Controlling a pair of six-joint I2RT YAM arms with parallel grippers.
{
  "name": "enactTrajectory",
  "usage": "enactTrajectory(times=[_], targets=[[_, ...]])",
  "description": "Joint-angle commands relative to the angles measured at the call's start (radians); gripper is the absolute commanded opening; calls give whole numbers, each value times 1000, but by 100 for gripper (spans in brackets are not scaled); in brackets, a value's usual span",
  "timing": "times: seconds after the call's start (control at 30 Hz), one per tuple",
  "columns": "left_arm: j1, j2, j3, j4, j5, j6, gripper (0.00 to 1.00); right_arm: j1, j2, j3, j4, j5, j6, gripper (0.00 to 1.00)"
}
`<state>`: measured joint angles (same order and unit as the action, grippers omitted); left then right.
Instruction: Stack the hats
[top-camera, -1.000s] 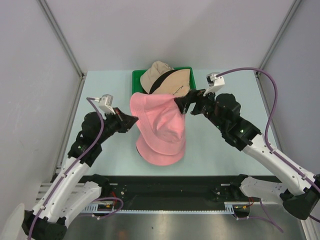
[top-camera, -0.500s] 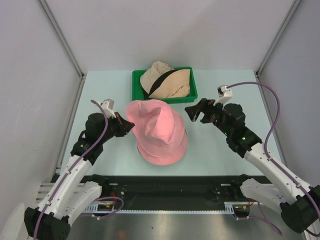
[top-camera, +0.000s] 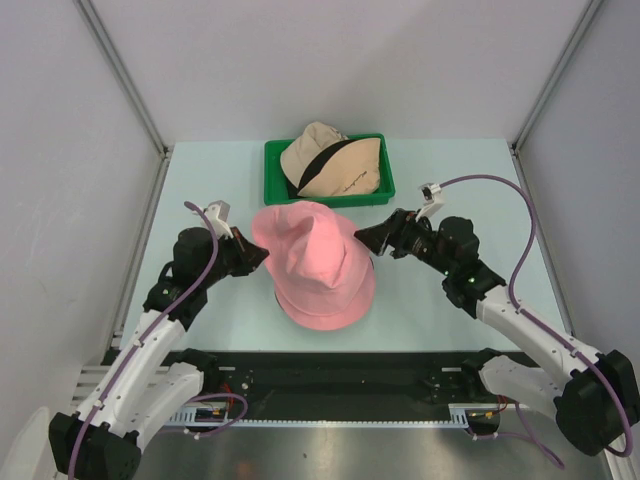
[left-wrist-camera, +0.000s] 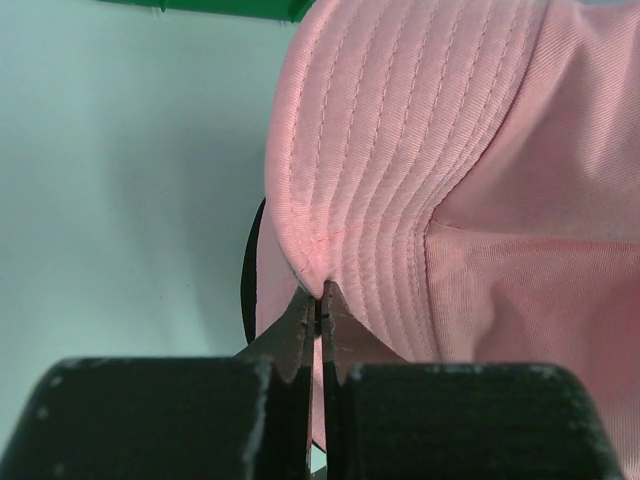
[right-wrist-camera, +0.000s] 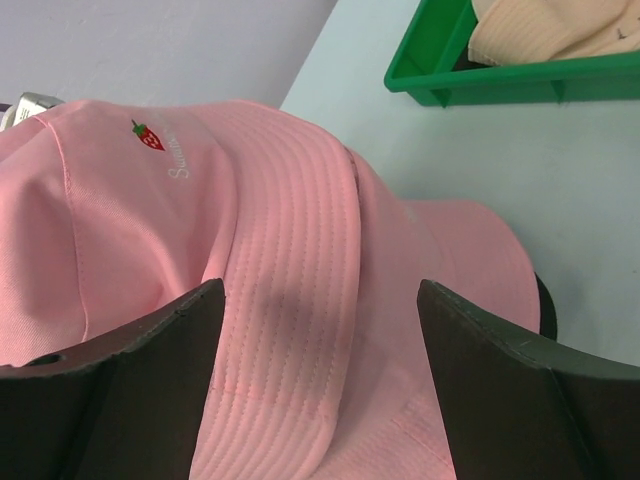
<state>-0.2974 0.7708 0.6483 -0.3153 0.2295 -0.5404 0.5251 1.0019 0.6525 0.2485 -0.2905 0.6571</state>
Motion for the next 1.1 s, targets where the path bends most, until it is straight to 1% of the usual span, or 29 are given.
enactTrajectory(times=[0.0, 0.1, 0.27, 0.37, 0.43, 0.47, 0.53, 0.57, 0.63, 0.67, 0.73, 0.77, 0.8, 1.07], targets=[[12, -4, -12, 15, -18, 20, 0, 22, 20, 10, 83, -36, 22, 82], [14, -5, -12, 16, -21, 25, 0, 33, 29, 12, 67, -30, 16, 84], [14, -10, -13, 16, -29, 31, 0, 50, 41, 15, 67, -73, 39, 84], [15, -13, -13, 22, -24, 33, 0, 49, 56, 19, 64, -113, 76, 80], [14, -19, -16, 28, -19, 31, 0, 49, 69, 21, 69, -130, 96, 70], [14, -19, -18, 31, -19, 31, 0, 50, 70, 22, 69, -133, 104, 60], [14, -24, -21, 35, -12, 31, 0, 50, 75, 27, 58, -134, 110, 47], [14, -24, -22, 42, -9, 31, 0, 50, 76, 30, 58, -134, 111, 33], [14, -28, -24, 47, -9, 33, 0, 50, 70, 33, 57, -131, 119, 24], [14, -30, -24, 44, -10, 34, 0, 52, 67, 32, 58, -133, 121, 17], [14, -34, -22, 41, -15, 36, 0, 52, 57, 32, 61, -133, 125, 10], [14, -37, -19, 39, -13, 37, 0, 52, 49, 32, 60, -131, 130, 3], [14, -47, -18, 39, -13, 36, 0, 55, 35, 33, 55, -127, 133, 0], [14, -111, 53, -5, 5, 34, 0, 72, -40, 30, 40, -105, 168, 0]])
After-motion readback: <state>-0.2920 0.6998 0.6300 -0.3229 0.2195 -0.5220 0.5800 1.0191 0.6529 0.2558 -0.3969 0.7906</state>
